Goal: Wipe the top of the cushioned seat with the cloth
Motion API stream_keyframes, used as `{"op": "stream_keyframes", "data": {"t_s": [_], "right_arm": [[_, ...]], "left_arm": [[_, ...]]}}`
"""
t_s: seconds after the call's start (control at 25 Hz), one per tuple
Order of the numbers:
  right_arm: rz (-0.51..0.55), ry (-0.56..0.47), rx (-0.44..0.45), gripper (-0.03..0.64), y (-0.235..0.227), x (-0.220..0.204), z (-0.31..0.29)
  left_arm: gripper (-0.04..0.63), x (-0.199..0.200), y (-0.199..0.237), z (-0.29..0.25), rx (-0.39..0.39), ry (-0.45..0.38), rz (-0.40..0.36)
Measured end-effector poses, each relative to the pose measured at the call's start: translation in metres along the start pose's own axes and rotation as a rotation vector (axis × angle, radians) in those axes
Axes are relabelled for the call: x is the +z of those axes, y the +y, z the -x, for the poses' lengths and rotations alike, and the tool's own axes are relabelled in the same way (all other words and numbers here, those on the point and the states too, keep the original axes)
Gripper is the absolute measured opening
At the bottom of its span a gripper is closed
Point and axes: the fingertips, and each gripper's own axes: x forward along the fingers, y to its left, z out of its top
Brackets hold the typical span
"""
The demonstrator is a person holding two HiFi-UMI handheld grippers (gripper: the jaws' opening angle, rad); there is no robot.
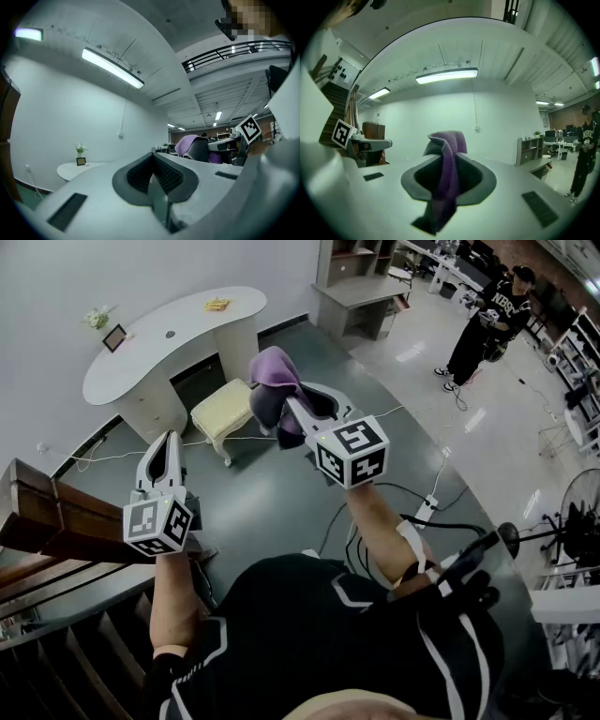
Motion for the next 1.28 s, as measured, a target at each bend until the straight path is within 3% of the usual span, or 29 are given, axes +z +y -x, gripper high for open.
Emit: {"op": "stream_keyframes", "data": {"t_s": [0.24, 0.4, 0.72, 0.88, 1.08, 1.28], "right_arm": [[-0.013, 0.000, 0.015, 0.083, -0.002, -0.004, -0.002], [-0.033, -0.029, 0.027, 0.083, -0.007, -0.001, 0.000], [-0.089, -0.044, 0.067, 0.084, -0.028, -0.003, 0.009], [-0.108, -0.059, 0.065, 0.084, -0.053, -0.004, 0.016], [-0.094, -0.050, 0.097, 0.084, -0.081, -0.008, 0.022], [-0.086, -0.022, 0.116, 0.084, -0.110, -0.022, 0.018]], "left_arm": [[0.003, 0.001, 0.005, 0.000, 0.040, -0.025, 0.026], [0.003, -0.002, 0.001, -0.004, 0.015, -0.014, 0.053], [0.005, -0.005, -0.029, -0.023, 0.028, 0.010, -0.030], [0.005, -0.006, -0.048, -0.039, 0.011, 0.019, -0.034], [0.005, -0.011, -0.063, -0.059, 0.028, 0.020, 0.012], [0.005, -0.027, -0.078, -0.078, 0.043, 0.070, -0.027]]}}
